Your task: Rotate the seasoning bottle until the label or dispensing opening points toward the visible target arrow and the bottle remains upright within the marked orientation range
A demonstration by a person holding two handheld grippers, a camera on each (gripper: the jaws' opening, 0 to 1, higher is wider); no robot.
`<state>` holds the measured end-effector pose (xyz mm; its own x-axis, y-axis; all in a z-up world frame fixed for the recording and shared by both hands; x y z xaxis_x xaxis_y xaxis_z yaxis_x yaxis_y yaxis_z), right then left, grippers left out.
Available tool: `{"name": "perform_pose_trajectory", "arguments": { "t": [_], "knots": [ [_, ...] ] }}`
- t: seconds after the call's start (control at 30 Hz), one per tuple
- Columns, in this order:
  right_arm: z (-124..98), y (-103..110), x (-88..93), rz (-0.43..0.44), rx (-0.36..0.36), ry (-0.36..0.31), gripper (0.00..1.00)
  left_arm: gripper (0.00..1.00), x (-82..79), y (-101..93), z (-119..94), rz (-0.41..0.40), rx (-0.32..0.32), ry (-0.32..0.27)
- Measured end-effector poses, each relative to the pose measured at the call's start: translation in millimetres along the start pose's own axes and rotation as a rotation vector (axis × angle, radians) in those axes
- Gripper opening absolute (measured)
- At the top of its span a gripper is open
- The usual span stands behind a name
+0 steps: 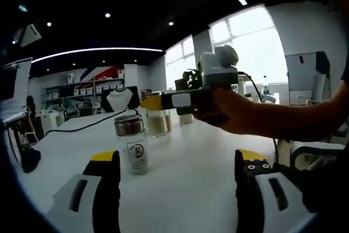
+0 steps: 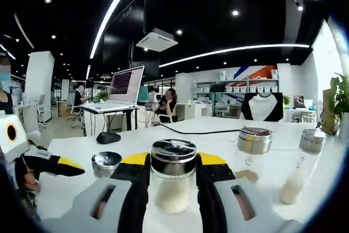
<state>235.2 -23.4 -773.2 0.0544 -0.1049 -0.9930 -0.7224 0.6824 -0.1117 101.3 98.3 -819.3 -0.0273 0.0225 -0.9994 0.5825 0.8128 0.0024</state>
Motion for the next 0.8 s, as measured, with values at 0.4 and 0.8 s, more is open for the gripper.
{"name": "perform_pose_trajectory", "arguments": {
  "t": [0.4,0.8],
  "knots": [
    [-54.8,23.0,6.0,0.082,-0.103,-0.059,0.31,0.66,1.0,-17.1,14.1,0.024,0.102,-0.002],
    [-84.9,66.4,5.0,0.044,-0.282,-0.132,0.31,0.55,0.8,-22.9,18.0,0.051,0.148,0.028]
  ]
}}
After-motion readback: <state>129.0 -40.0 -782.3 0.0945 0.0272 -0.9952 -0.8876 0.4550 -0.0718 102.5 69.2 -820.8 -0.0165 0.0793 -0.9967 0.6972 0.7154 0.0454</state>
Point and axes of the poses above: the point that each gripper's makers call its tool centre point, and the gripper's own axes: z roughly forward along the fingers, y roughly to its left, x roughly out of its underside, the point moved 7 cm from there along -z, roughly backward along the fingers, and after that the axes turned 6 degrees about -z, right-handed, at the moved point
